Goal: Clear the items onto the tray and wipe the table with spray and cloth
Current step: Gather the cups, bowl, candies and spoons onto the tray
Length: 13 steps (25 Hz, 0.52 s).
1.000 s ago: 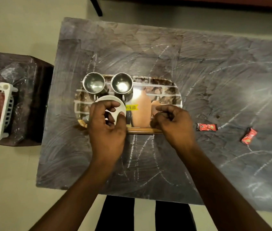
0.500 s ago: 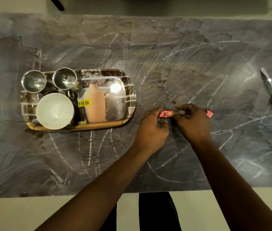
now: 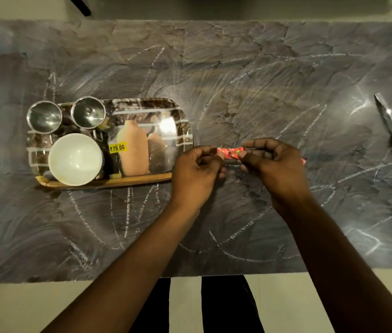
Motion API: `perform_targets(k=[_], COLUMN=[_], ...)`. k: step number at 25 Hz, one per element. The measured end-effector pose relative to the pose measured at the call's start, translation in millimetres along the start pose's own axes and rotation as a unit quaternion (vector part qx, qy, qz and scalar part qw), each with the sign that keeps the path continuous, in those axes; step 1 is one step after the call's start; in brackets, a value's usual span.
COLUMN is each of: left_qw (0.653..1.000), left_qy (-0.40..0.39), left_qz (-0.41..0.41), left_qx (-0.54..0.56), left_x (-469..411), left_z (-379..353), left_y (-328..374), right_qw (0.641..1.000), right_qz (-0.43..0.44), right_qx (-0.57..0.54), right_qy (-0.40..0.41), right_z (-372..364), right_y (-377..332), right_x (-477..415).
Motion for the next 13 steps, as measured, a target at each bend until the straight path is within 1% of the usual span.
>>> perform_targets(k=[1, 3, 6, 8, 10, 11, 13], left_qw=[0.999, 0.995, 0.997, 0.998, 0.993, 0.986, 0.965], left_qy=[-0.005, -0.009, -0.032, -0.056, -0.086, -0.100, -0.112], left_qz=[0.019, 0.040, 0.035, 0.021, -0.009, -0.029, -0.067], left_qx=[0.043, 0.086, 0.068, 0.010, -0.083, -0.134, -0.226], left_x=[1, 1, -1, -4, -9, -13, -17], left_z=[8, 28, 62, 85, 107, 114, 128], left_y=[1, 4, 15, 24, 35, 39, 48], right_qw=[1.000, 0.998, 0.994, 0.990, 0.982, 0.977, 0.968], right_qz=[-0.006, -0.019, -0.040, -0.052, -0.044, -0.035, -0.024], right_qx=[-0.014, -0.033, -0.031, -0.004, 0.055, 0.084, 0.107], right_qy=[-0.012, -0.050, -0.096, -0.131, -0.175, -0.194, -0.228], right_z=[-6, -24, -51, -70, -94, -106, -136], right_y=[-4, -8, -6, -3, 0, 1, 4], right_x=[3, 10, 19, 24, 29, 32, 38])
Point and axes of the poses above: each hand's wrist, its own x-axis away from the middle knuckle, its own z-axis out of the back of the hand, y = z × x, the point moved 9 cm from there along -x, towards the middle knuckle, and after that the axes turned 8 degrees about -x, right-handed, at the moved point
